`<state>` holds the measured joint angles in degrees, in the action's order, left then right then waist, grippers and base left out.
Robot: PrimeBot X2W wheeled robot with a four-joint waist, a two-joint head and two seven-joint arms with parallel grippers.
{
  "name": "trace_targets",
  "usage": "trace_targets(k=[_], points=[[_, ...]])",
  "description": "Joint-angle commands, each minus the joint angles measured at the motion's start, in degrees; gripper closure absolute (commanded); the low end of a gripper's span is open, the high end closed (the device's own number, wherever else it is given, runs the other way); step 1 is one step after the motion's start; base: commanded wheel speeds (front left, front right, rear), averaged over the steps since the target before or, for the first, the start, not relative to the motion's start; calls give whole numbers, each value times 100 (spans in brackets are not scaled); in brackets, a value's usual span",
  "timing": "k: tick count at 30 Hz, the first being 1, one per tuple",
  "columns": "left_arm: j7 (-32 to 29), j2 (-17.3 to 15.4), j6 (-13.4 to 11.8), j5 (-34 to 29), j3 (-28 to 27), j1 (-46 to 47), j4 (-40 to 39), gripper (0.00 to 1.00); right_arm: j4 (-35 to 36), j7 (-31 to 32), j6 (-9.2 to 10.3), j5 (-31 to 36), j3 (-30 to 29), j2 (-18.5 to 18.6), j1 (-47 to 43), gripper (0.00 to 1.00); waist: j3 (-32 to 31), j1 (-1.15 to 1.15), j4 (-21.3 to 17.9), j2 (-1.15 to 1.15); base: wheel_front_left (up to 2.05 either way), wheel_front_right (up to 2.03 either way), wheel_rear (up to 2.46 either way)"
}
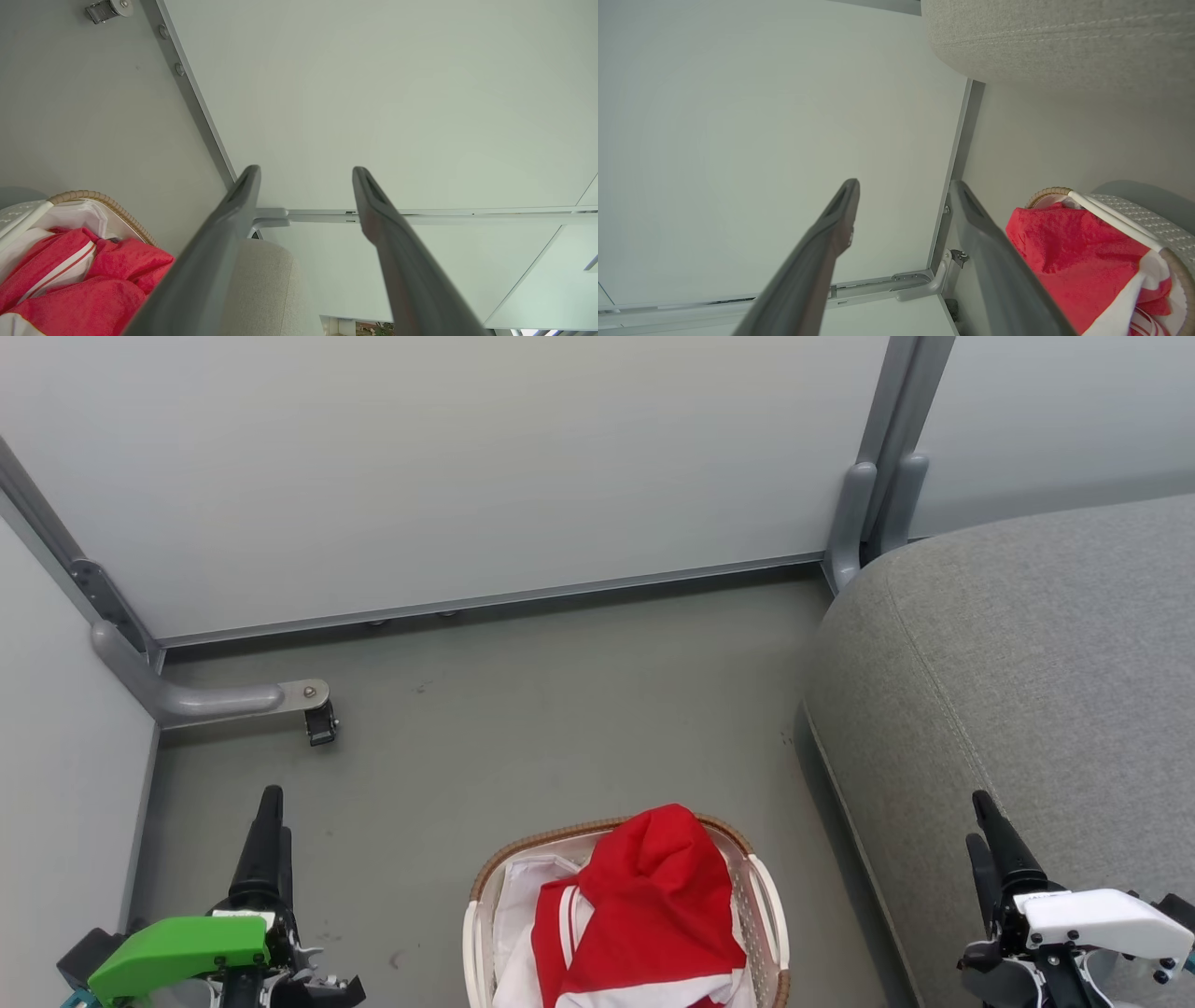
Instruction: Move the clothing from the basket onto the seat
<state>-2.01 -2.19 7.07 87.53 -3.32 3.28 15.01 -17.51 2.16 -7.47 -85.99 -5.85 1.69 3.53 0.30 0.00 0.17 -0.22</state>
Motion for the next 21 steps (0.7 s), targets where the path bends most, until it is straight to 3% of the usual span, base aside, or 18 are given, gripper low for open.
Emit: trace_targets(k=[1, 21], points=[[58, -28, 17, -172, 30, 41, -137, 0, 118, -70, -1, 173, -42, 55, 117, 0, 0, 0, 4, 3, 0, 0, 0], [510, -45, 24, -2345, 70, -46, -533, 0, 749, -523, -2, 2676, 106, 79, 11, 0, -13, 0, 61, 6, 0, 0, 0]])
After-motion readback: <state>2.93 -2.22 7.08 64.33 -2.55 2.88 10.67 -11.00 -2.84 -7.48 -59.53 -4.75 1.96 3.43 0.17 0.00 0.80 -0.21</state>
